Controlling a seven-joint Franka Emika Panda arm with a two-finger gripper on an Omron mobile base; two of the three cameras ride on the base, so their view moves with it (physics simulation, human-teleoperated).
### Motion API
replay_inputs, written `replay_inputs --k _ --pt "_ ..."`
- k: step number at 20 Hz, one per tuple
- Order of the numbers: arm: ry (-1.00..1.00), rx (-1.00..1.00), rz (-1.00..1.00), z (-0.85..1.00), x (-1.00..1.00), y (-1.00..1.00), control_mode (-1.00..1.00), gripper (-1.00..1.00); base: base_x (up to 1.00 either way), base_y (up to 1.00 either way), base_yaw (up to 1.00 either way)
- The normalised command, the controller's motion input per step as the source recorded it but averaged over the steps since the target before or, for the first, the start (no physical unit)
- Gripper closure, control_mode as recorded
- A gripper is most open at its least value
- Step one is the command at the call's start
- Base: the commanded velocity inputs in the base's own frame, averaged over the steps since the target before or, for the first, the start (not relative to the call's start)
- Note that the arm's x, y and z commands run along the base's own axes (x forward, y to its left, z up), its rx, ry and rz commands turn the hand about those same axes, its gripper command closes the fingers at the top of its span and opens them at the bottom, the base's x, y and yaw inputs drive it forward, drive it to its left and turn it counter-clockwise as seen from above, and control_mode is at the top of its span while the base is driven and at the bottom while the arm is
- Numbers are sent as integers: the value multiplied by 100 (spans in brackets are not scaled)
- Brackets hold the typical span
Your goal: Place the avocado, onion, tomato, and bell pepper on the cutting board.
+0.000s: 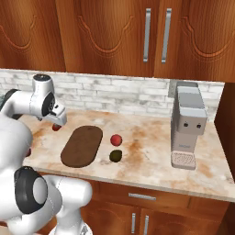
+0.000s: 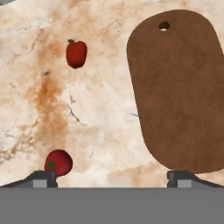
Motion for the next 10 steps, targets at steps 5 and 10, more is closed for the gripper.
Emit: replay_inputs --k 5,10 --pt "0 0 -9 -7 32 23 -100 -100 0 0 0" --pt "0 0 -6 -19 37 30 -100 -100 0 0 0"
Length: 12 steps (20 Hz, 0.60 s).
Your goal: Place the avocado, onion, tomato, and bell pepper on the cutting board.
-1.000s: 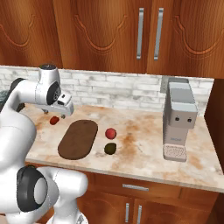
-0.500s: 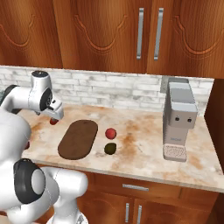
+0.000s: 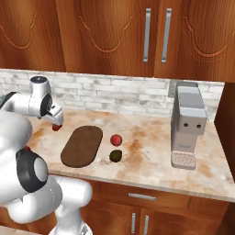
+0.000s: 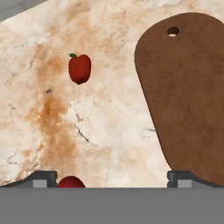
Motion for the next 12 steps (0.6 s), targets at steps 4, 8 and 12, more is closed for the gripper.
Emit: replay_inputs --k 4,8,12 --pt "0 -3 0 -21 30 18 -100 -100 0 0 0" --pt "-3 -1 3 -17 29 3 -100 -100 0 0 0" --pt "-7 0 6 -19 29 2 -100 -100 0 0 0"
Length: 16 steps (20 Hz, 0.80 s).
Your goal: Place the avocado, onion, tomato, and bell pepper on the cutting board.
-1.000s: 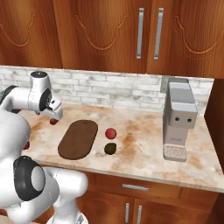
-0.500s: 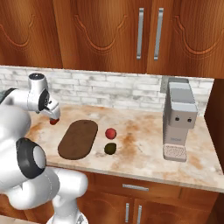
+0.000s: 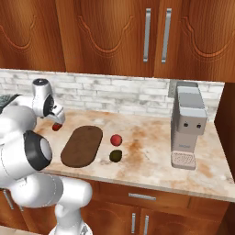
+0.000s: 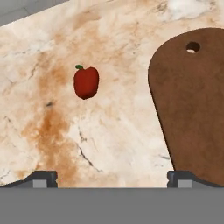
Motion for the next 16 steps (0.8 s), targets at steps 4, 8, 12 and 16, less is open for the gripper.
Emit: replay_inputs --k 4,8,12,16 --pt "-5 -1 4 -22 25 5 -100 -100 0 0 0" --pt "-4 -2 0 -22 33 8 -100 -100 0 0 0" --pt "-2 -2 0 -28 32 23 -100 -100 0 0 0" --pt "0 -2 -1 -26 32 31 -100 -100 0 0 0"
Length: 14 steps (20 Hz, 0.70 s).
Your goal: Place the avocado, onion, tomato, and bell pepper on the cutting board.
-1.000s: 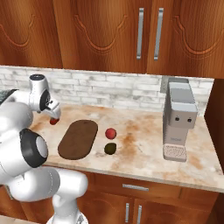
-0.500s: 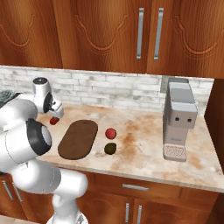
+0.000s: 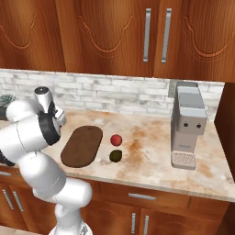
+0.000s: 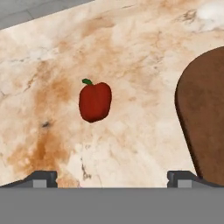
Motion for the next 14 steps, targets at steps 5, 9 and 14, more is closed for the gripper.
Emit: replay_inputs --k 5,9,14 --pt "0 -3 -4 -24 30 23 -100 -100 0 0 0" --pt "0 0 -4 -24 28 13 -100 -100 0 0 0" --pt "0 0 -4 -24 29 5 -100 -100 0 0 0"
